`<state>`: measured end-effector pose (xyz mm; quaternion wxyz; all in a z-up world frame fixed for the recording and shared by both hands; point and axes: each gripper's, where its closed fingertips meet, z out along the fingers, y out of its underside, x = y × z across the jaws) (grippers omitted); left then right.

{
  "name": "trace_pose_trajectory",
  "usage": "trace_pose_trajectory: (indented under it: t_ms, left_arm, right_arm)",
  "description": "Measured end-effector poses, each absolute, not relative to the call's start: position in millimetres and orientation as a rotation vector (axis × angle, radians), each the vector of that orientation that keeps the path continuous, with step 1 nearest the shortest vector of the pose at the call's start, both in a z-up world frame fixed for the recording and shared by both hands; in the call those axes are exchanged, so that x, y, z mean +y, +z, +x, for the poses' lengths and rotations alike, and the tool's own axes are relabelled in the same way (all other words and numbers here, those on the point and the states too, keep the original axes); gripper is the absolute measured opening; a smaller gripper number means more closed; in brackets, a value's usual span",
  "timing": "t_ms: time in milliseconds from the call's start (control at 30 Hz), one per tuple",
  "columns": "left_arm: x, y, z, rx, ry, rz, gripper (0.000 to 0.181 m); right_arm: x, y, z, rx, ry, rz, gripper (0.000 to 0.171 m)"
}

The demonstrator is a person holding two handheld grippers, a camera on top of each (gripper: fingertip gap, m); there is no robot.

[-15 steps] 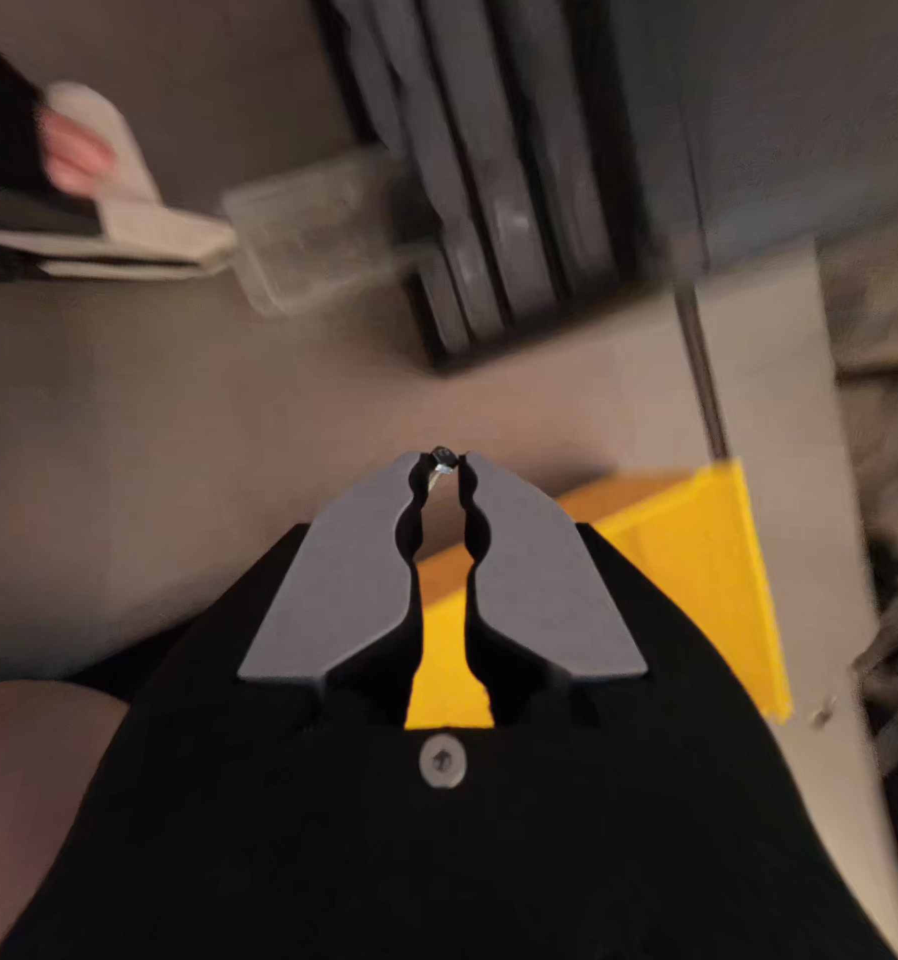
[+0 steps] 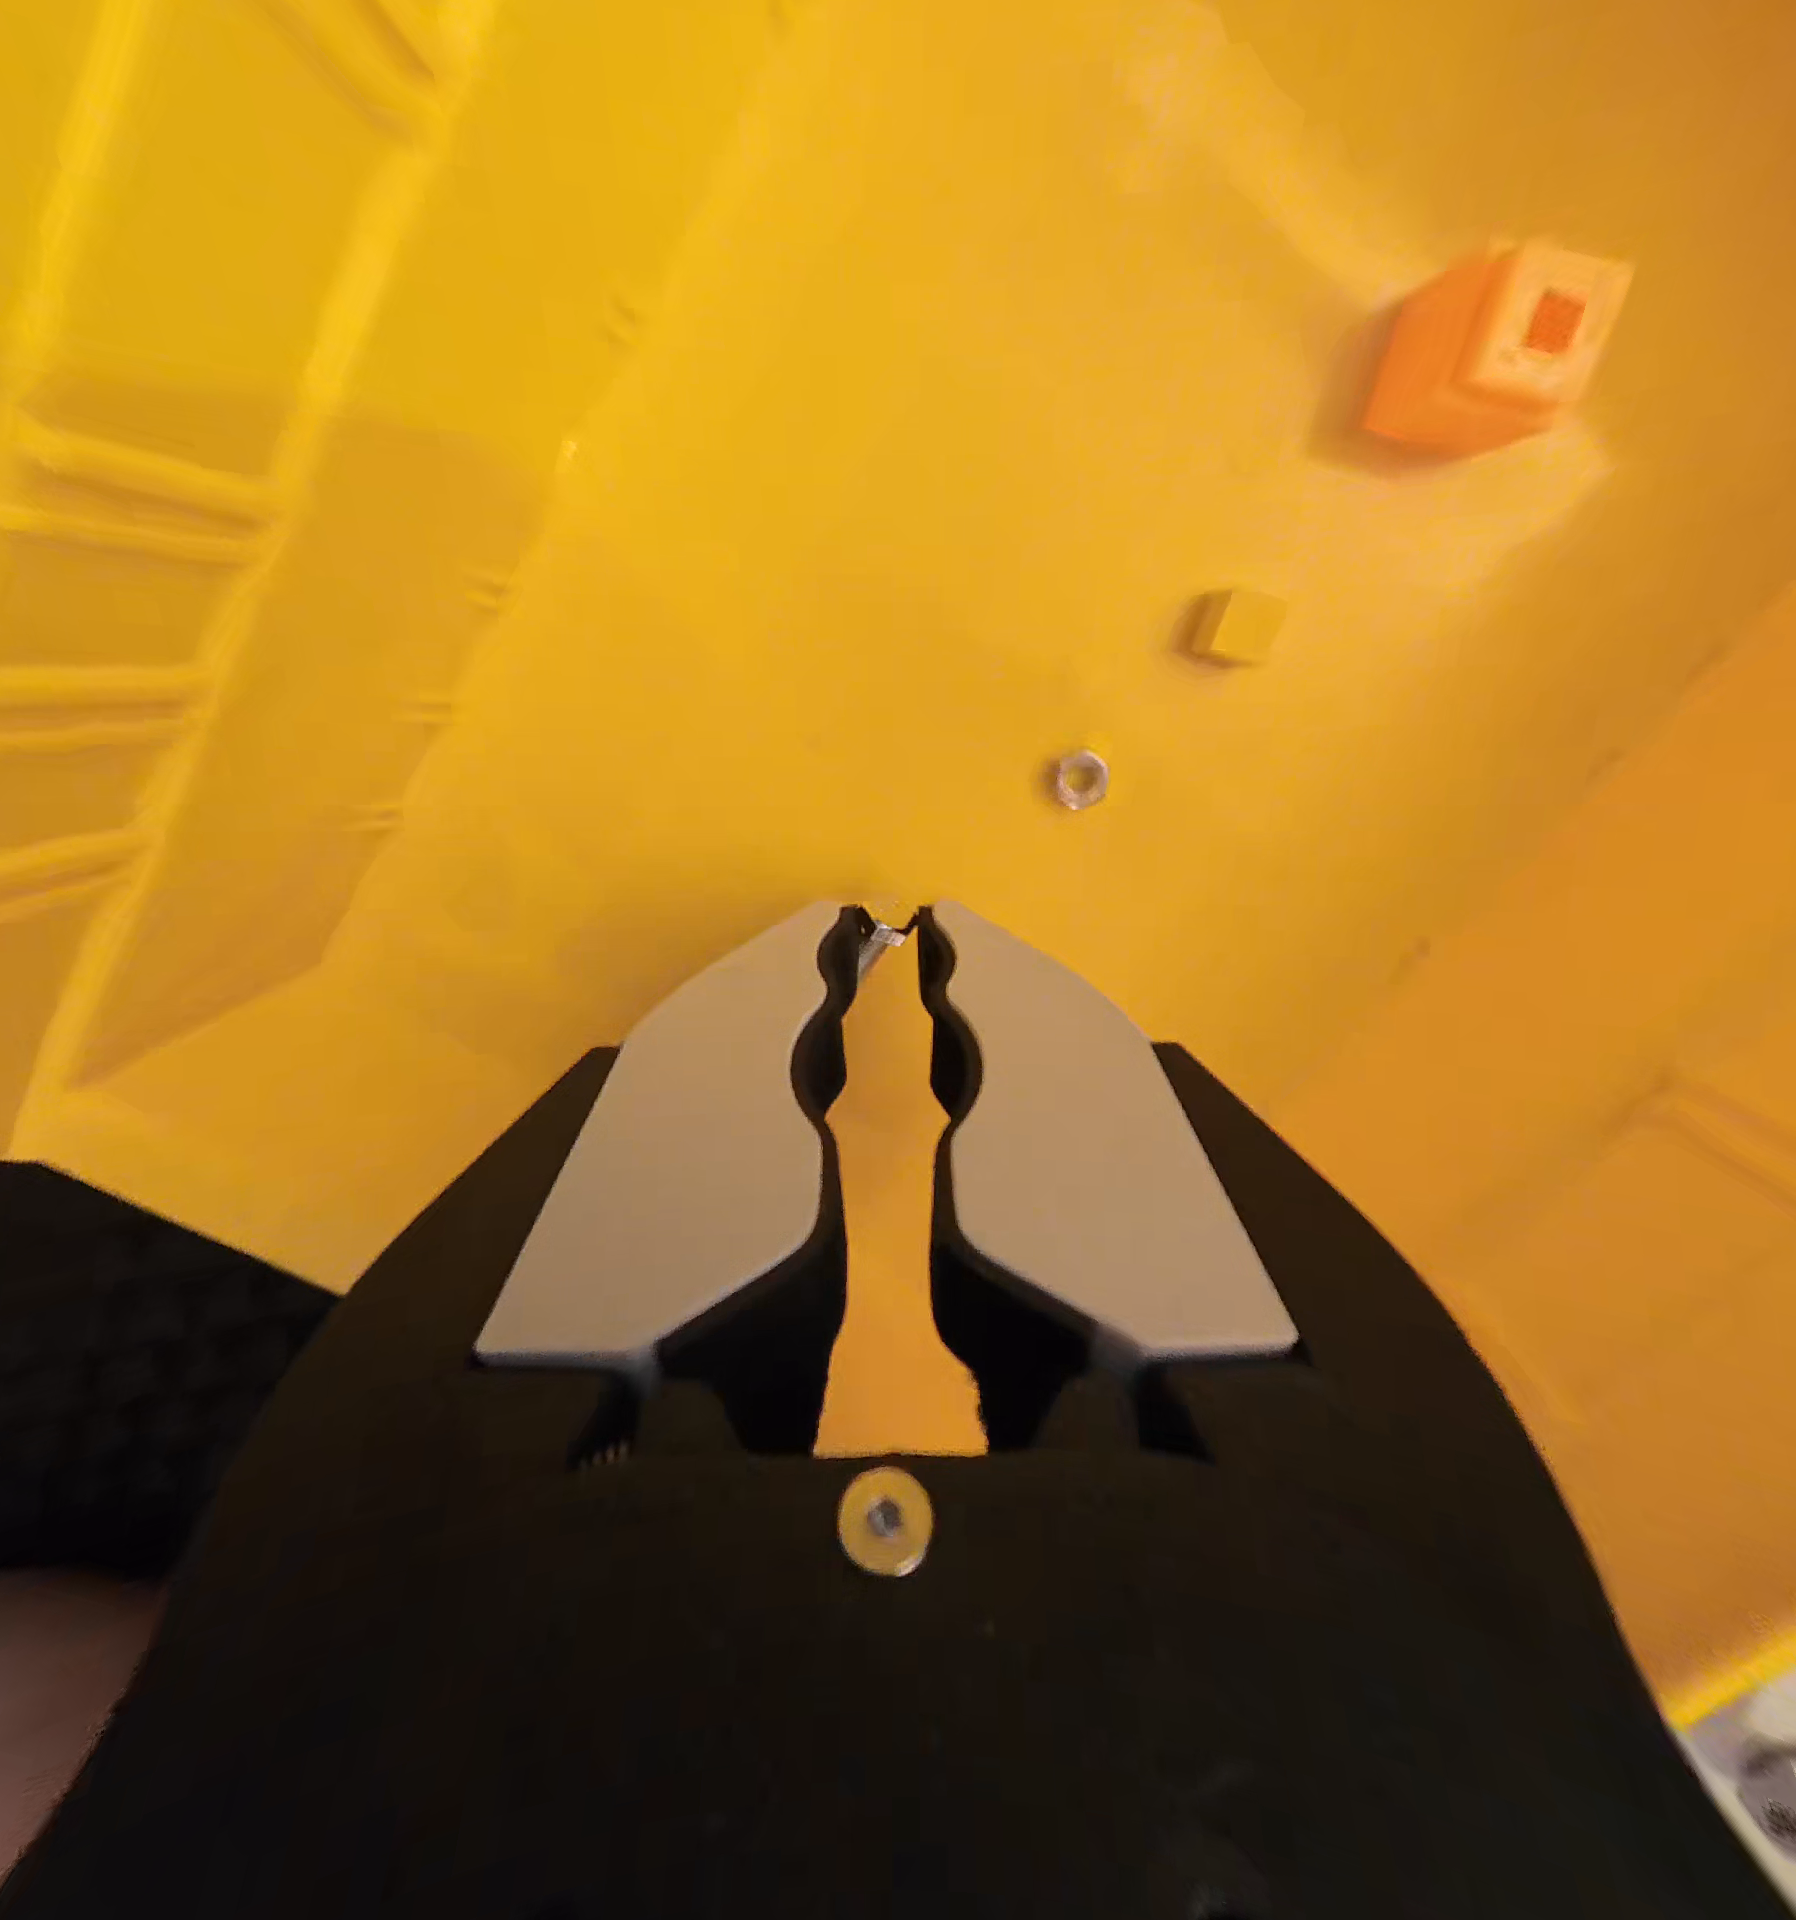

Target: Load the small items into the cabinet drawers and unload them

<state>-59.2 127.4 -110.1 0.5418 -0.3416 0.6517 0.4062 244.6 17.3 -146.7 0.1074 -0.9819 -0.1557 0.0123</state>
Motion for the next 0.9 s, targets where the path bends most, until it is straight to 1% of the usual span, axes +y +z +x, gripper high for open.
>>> trace_pose_trajectory:
  t_ms: [133,367,400,433,500,633,800,833,900]
  left_arm:
    - [140.2,-109.0,-53.5,1.542,0.991,-0.801,0.011]
    - [159.6,-108.3,-45.9,1.528,1.036,-0.798,0.011]
    - [161.6,-108.3,-45.7,1.526,1.041,-0.798,0.011]
    - [163.7,-108.3,-45.5,1.523,1.044,-0.797,0.011]
    - [167.0,-108.1,-45.1,1.518,1.051,-0.793,0.011]
    - [168.6,-108.0,-43.1,1.519,1.053,-0.784,0.011]
    - [168.8,-108.3,-43.5,1.516,1.083,-0.755,0.011]
    - [168.7,-109.4,-43.8,1.515,1.083,-0.763,0.013]
    - [167.7,-113.4,-45.2,1.519,1.064,-0.802,0.022]
  right_arm:
    - [10.6,-156.4,257.1,-0.434,-0.015,-2.953,0.012]
    - [22.7,-159.2,260.7,-0.421,-0.022,-2.896,0.013]
    - [23.8,-158.9,260.8,-0.418,-0.015,-2.886,0.013]
    - [25.5,-158.1,261.4,-0.411,-0.012,-2.871,0.019]
    - [30.3,-153.5,263.8,-0.389,-0.010,-2.829,0.021]
    - [48.6,-131.4,268.0,-0.352,-0.044,-2.672,0.021]
    - [69.6,-89.1,299.3,-0.243,-0.338,-2.442,0.013]
    - [74.5,-79.7,303.0,-0.218,-0.372,-2.378,0.013]
    - [81.6,-67.5,303.8,-0.191,-0.389,-2.287,0.012]
